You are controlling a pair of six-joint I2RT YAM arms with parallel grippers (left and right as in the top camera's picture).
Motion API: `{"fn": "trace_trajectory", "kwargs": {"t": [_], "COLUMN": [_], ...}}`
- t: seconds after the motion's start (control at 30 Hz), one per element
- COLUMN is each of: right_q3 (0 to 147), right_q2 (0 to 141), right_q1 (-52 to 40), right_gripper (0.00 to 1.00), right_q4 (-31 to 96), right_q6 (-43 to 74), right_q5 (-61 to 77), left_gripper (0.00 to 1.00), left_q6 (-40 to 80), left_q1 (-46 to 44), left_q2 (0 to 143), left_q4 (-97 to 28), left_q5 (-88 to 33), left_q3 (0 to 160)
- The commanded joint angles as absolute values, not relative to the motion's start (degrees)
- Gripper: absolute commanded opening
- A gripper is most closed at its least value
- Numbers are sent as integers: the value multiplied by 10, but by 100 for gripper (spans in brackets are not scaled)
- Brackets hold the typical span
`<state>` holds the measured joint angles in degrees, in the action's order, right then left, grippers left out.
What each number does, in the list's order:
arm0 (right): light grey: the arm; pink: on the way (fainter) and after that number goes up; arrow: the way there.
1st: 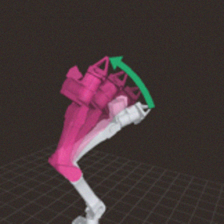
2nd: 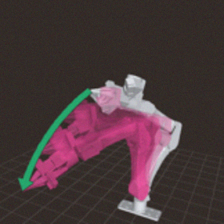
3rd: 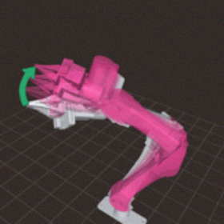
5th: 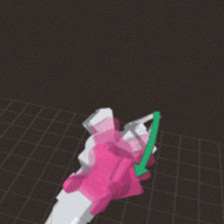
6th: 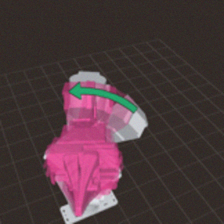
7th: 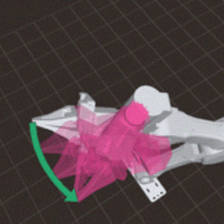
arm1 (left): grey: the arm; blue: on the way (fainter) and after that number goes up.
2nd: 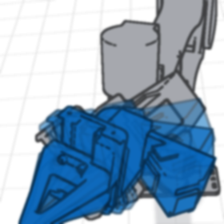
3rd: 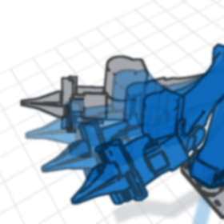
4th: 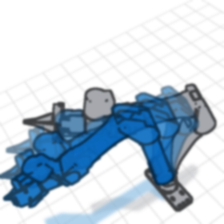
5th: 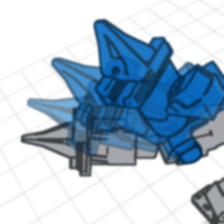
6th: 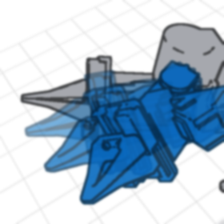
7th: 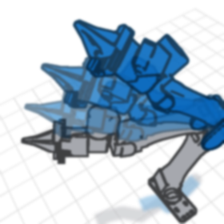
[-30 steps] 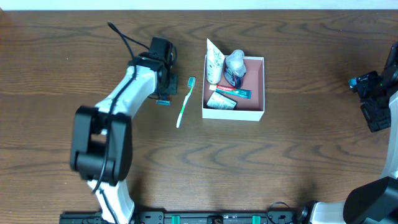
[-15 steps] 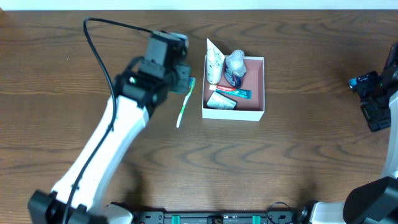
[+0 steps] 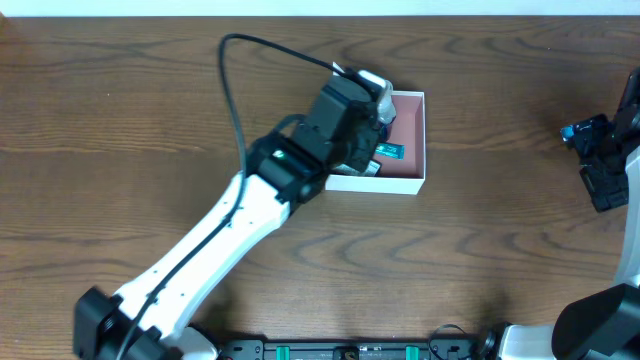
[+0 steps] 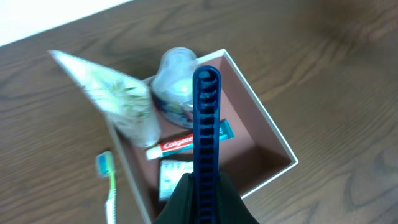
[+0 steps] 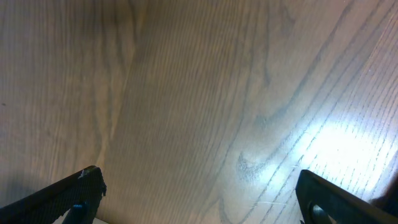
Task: Pack container
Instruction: 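Lift the blue razor and carry it into the box with the left gripper, then release the razor and move the left gripper to the green toothbrush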
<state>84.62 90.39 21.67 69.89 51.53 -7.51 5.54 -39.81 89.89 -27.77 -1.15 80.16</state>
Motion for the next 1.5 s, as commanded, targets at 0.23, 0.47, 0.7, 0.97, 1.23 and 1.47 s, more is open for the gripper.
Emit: {"fn": "trace_trajectory", "kwargs": {"t": [0.23,0.47,0.7,0.97,1.23,1.47], "right_q3": [846,846,846,846,846,846], "right_q2": [907,907,907,907,907,907], "right_q1": [222,222,222,222,222,222], "right_gripper": [99,99,99,99,99,99], "right_q4": [700,700,700,700,700,700], "right_q6": [522,522,522,522,522,522], "right_q5": [-81,-81,-81,-81,-81,-81], "left_gripper": [7,24,27,41,68,68], "left_q6": [52,52,52,52,92,110], "left_q1": [-410,-410,-410,-408,-365,-288], "left_q2": [993,1032,1030,957,853,876], "left_q4": [-245,-234,-225,-253,-404,-467], "left_q5": [-9,-8,-8,-6,91,91], "left_q3": [801,801,802,802,802,799]}}
